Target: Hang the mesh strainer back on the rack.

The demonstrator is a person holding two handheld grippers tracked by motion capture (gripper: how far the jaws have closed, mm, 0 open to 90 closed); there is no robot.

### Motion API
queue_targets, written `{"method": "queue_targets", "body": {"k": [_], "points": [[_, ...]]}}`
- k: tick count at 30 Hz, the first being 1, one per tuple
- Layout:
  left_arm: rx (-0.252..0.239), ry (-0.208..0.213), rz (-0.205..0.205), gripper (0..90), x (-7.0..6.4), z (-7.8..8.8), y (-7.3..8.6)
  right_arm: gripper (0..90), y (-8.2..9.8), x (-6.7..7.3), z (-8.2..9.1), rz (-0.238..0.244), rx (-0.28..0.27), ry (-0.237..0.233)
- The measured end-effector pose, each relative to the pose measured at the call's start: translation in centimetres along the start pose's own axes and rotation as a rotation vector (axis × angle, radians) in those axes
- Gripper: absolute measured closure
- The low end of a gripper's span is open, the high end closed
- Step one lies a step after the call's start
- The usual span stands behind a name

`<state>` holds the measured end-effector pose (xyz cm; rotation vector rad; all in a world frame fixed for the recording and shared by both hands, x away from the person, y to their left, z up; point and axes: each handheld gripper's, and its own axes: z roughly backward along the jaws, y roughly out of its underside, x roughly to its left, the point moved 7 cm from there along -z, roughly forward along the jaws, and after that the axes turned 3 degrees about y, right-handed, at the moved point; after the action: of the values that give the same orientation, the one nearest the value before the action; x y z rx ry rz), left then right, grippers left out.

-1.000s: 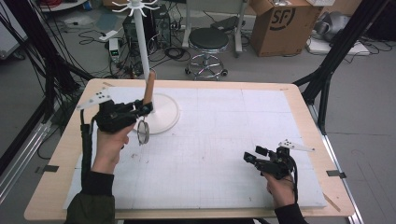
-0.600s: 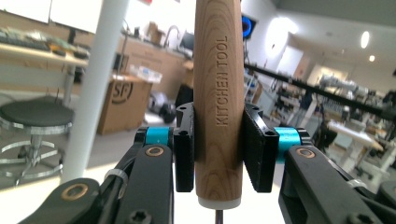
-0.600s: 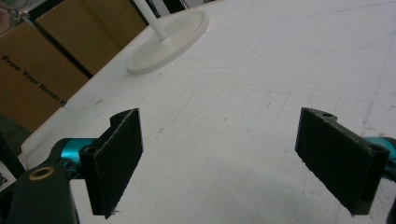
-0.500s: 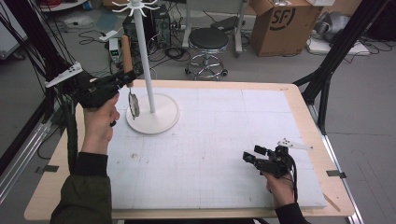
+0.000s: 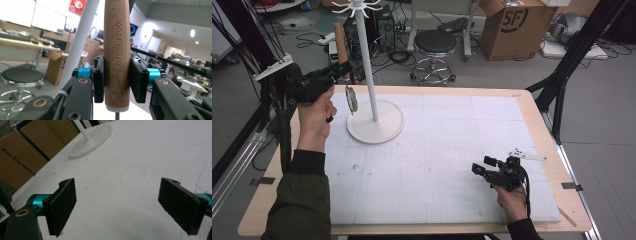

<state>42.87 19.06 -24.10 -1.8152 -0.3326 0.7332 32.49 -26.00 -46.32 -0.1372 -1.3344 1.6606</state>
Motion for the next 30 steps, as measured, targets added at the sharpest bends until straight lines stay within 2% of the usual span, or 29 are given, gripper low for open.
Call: {"method": "queue_targets", "body": {"k": [2, 7, 12, 15, 21, 23, 30], "points": [[-0.027, -0.002, 0.001, 68.4, 0.2, 0.1, -0.5, 14.1, 0.0, 0.0, 0.0, 0.003, 0.002, 0.001], [-0.017, -0.013, 0.007, 68.4, 0.7, -0.3, -1.2, 14.2, 0.0, 0.1, 0.4, -0.003, -0.005, -0.001], [-0.036, -0.016, 0.016, 68.4, 0.8, -0.6, -1.9, 14.2, 0.1, 0.2, 0.5, 0.004, -0.006, 0.002], [-0.022, -0.031, 0.014, 68.4, 1.2, -0.8, -2.0, 14.5, 0.1, 0.3, 0.7, 0.010, -0.009, 0.002], [-0.022, -0.016, 0.012, 68.4, 1.4, -1.6, -3.1, 14.6, 0.2, 0.0, 0.9, 0.000, -0.022, 0.007], [0.005, -0.025, 0.009, 68.4, 1.6, -1.9, -3.1, 14.5, 0.2, 0.0, 0.9, 0.001, -0.024, 0.011], [0.020, -0.030, 0.010, 68.3, 1.7, -2.5, -3.1, 14.5, 0.1, -0.1, 1.2, -0.004, -0.030, 0.012]]}}
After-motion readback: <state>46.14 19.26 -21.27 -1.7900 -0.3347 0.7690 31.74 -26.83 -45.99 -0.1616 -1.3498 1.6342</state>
